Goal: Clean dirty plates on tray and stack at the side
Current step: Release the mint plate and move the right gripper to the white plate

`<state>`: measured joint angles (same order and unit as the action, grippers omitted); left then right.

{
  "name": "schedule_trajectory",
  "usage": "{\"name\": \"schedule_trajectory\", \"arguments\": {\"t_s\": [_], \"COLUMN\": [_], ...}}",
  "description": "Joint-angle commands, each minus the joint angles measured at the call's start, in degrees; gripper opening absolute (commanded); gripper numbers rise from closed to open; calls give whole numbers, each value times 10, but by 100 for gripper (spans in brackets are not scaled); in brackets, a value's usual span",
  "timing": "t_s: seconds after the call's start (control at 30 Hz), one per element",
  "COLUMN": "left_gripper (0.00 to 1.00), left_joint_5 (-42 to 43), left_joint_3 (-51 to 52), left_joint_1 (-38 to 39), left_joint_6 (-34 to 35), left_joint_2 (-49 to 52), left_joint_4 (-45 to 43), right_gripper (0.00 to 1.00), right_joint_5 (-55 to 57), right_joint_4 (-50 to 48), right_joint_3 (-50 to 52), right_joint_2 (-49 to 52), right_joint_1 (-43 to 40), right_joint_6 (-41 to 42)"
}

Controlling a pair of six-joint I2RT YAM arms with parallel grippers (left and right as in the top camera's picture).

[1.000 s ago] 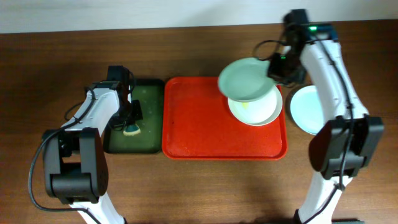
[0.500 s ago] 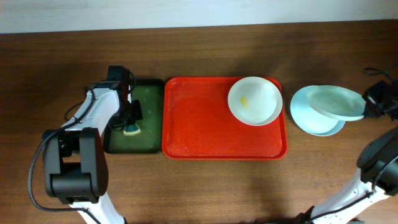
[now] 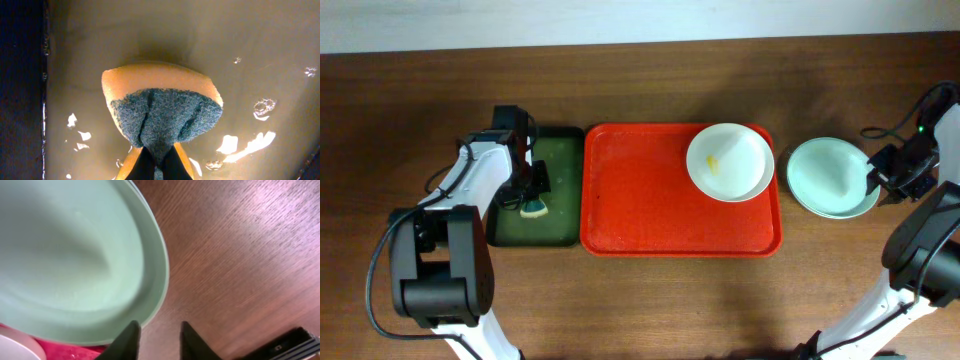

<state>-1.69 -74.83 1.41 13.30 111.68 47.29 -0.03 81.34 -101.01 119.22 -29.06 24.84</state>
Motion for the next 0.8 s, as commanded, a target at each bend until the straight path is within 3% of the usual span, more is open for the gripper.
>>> {"name": "schedule_trajectory", "arguments": {"t_s": [0.0,0.1,0.17,0.5,0.77], "left_gripper": [0,0,0,0,0], "left_joint_5": [7,7,7,7,9], "left_joint_3": [0,0,0,0,0], "left_joint_1": [-3,-3,-3,-3,-3], "left_joint_6": [8,8,8,8,8], "left_joint_2": [3,3,3,3,3], "left_joint_4": [-1,-1,-1,-1,-1], "right_gripper": [56,68,70,70,64], "right_joint_5": [6,5,5,9,2], "right_joint_4": [1,7,9,-34,-64], "right_joint_3": [4,5,5,5,12], "right_joint_2": [-8,-8,-8,-8,-8], "right_joint_1": [14,41,77,288,361], "right_joint_6": [-17,-32,-38,-82,-79]}}
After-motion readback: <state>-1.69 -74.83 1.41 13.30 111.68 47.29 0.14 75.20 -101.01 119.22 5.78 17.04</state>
